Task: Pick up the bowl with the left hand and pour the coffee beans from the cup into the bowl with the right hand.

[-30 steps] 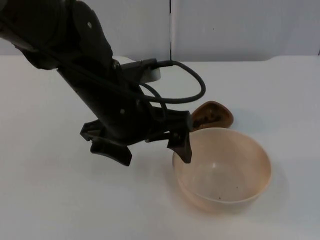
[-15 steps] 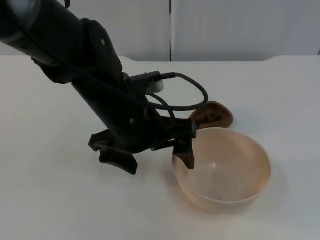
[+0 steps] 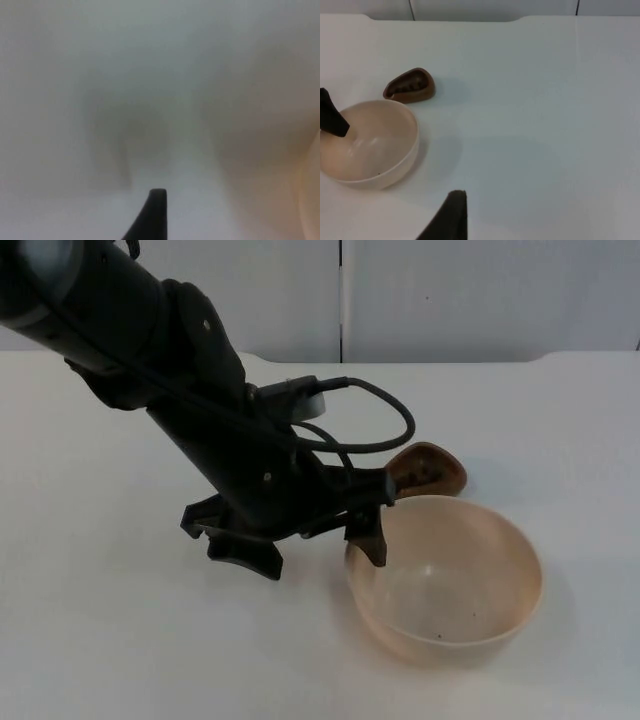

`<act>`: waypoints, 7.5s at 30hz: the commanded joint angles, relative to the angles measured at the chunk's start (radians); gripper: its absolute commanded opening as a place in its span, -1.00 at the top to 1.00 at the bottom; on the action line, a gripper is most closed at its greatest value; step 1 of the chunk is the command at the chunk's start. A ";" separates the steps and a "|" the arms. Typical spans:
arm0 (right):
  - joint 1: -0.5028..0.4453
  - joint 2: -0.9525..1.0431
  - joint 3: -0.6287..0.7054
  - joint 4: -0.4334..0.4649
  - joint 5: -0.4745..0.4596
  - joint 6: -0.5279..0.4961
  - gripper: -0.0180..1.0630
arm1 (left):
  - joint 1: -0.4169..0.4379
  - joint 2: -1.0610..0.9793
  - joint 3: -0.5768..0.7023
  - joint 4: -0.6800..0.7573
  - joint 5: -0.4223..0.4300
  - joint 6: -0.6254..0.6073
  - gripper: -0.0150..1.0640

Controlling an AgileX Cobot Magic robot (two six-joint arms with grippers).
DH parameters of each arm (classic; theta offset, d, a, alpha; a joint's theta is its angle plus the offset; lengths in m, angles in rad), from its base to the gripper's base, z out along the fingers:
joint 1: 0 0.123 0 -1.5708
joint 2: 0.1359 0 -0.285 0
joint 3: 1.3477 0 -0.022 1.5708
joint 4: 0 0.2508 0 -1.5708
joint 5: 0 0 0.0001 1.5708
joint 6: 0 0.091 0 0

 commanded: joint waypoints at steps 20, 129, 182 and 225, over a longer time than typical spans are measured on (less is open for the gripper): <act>-0.007 -0.004 0.003 -0.014 0.001 -0.003 -0.98 | -0.006 -0.002 -0.006 -0.012 -0.044 0.018 -0.64; -0.007 -0.004 0.003 -0.018 0.001 -0.003 -0.98 | 0.129 -0.329 0.086 0.352 0.171 -0.133 0.98; -0.007 0.636 -0.378 -0.010 -0.126 -0.003 -0.98 | 0.129 -0.332 0.086 0.310 0.174 -0.133 0.98; 0.205 1.494 -0.893 -0.026 0.014 -0.050 -0.98 | 0.129 -0.332 0.086 0.306 0.166 -0.133 0.98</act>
